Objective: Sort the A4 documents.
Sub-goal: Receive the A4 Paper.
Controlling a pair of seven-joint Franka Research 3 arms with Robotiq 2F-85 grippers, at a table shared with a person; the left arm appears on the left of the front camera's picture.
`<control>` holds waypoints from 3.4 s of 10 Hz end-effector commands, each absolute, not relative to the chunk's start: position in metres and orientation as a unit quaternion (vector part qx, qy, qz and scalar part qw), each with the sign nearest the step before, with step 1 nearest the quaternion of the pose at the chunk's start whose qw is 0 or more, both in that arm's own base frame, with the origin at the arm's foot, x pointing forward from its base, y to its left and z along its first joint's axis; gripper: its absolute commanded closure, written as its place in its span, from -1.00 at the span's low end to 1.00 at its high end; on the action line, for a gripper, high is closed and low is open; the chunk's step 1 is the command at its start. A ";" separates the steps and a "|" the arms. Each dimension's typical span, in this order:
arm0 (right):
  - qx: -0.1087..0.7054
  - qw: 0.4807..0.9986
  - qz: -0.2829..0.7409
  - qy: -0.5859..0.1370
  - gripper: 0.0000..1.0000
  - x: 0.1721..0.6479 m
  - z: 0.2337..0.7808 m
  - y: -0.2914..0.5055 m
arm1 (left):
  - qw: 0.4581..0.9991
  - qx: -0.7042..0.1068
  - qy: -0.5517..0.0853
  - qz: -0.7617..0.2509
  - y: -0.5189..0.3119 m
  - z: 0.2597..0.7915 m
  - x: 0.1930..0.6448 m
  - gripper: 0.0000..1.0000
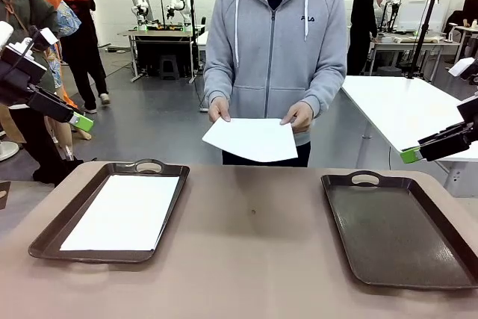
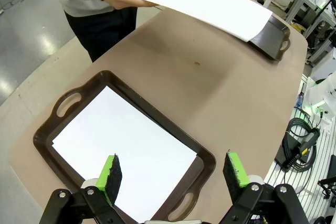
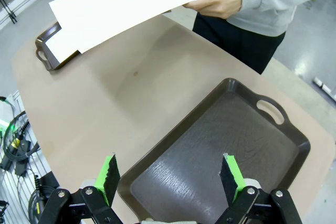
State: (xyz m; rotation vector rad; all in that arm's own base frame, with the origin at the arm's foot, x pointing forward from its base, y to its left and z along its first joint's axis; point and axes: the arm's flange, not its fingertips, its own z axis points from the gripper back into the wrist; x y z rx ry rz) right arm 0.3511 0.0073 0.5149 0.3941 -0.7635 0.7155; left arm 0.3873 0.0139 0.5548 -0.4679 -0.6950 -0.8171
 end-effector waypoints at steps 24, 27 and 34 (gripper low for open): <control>0.196 0.845 0.341 -0.362 -1.00 0.352 0.513 0.007 | 0.834 -0.217 -0.328 -0.388 0.014 0.554 0.386 -1.00; 0.196 0.845 0.341 -0.362 -1.00 0.352 0.513 0.007 | 0.834 -0.217 -0.328 -0.388 0.014 0.554 0.386 -1.00; 0.426 0.842 0.248 -0.220 -1.00 0.428 0.485 0.062 | 0.834 -0.217 -0.328 -0.388 0.014 0.554 0.386 -1.00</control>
